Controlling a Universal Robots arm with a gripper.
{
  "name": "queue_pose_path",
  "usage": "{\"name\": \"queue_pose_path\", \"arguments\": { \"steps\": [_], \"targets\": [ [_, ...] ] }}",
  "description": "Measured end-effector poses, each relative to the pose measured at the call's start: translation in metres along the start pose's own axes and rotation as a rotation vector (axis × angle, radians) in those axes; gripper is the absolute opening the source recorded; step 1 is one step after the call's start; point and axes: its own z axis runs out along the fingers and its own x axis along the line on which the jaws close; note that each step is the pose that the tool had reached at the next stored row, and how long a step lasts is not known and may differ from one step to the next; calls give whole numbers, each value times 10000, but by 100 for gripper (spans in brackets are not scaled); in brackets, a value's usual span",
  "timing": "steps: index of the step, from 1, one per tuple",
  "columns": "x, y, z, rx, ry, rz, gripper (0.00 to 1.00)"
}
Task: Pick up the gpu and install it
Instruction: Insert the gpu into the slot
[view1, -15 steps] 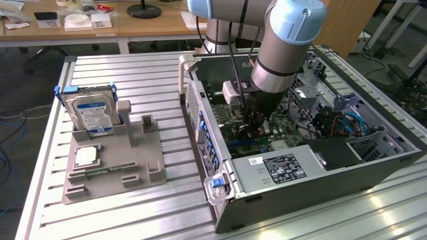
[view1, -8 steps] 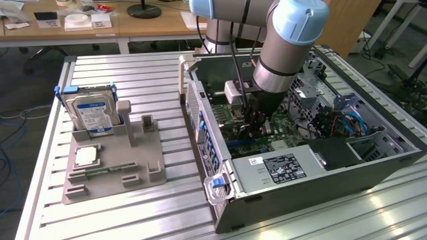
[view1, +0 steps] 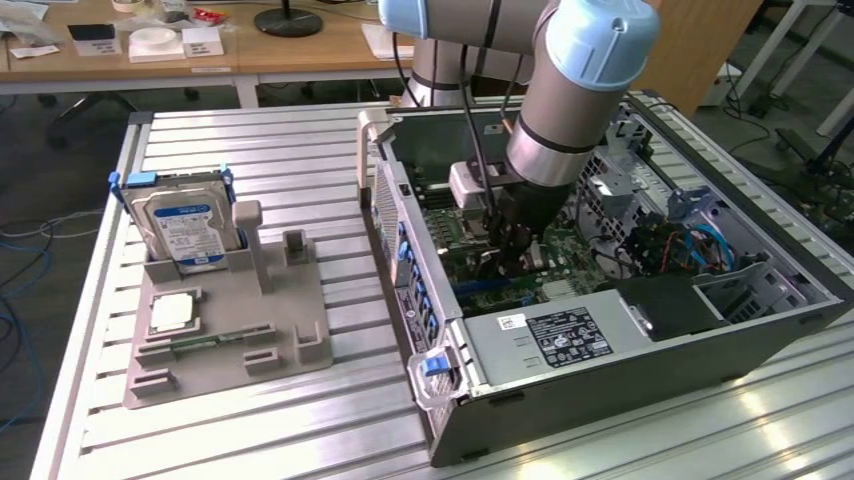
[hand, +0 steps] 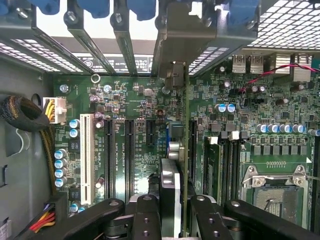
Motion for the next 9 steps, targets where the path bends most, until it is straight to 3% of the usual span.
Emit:
{"name": "queue_pose_path", "arguments": {
  "steps": [4, 7, 9],
  "targets": [
    [7, 0, 0, 0, 41, 5, 28],
    [7, -1, 2, 3, 224, 13, 28],
    [7, -1, 1, 3, 247, 14, 28]
  ]
}}
